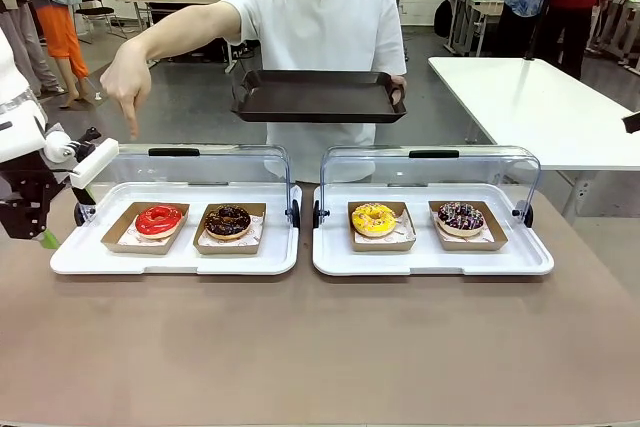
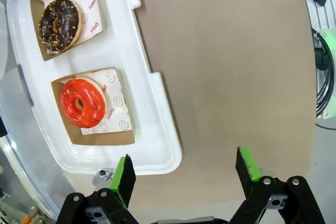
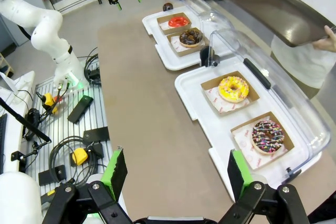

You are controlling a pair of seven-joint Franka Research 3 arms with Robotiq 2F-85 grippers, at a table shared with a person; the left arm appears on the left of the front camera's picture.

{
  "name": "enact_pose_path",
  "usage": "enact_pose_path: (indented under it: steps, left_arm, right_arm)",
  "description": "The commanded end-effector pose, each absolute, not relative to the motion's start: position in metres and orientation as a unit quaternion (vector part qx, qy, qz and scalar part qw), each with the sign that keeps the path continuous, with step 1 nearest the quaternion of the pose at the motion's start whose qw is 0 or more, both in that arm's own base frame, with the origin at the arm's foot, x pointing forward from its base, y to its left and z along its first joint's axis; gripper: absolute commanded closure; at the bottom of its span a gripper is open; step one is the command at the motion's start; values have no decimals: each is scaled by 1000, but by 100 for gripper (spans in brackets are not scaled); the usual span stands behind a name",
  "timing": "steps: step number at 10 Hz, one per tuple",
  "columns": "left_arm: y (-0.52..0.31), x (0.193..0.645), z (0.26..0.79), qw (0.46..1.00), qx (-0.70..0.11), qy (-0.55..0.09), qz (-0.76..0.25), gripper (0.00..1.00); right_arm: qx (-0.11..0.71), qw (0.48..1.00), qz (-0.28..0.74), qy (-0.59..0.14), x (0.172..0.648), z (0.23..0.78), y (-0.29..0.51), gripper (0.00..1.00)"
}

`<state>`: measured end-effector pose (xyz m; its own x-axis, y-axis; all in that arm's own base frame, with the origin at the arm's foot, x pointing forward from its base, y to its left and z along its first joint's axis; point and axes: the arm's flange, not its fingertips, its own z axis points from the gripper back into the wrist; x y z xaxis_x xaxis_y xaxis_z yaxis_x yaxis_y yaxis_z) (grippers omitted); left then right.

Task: Provide the desired donut to the person.
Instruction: Pick up and lift the Paper togo box containing the Donut pointed at by the person.

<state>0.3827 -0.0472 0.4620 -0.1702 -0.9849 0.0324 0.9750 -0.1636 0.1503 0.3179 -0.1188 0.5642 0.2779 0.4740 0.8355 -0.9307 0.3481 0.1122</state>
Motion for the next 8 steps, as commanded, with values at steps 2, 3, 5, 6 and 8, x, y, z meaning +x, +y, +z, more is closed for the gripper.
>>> enact_pose_path:
  steps: [2,3,5,6,8]
  left_arm:
    - [-47,382,463,642,41,-65,-763,0]
    - [-47,383,462,642,36,-69,-762,0]
    - [-51,407,428,641,-1,-33,-767,0]
    - [-51,418,414,643,14,-25,-765,0]
    - [-49,437,394,646,21,-36,-762,0]
  right_arm:
    - [316,736,475,-364,318,564,-119,0]
    - [316,736,475,-364,318,564,-119,0]
    - [316,736,475,-364,318,564,-119,0]
    - [316,736,475,-364,318,564,-119,0]
    - [316,736,475,-364,318,564,-119,0]
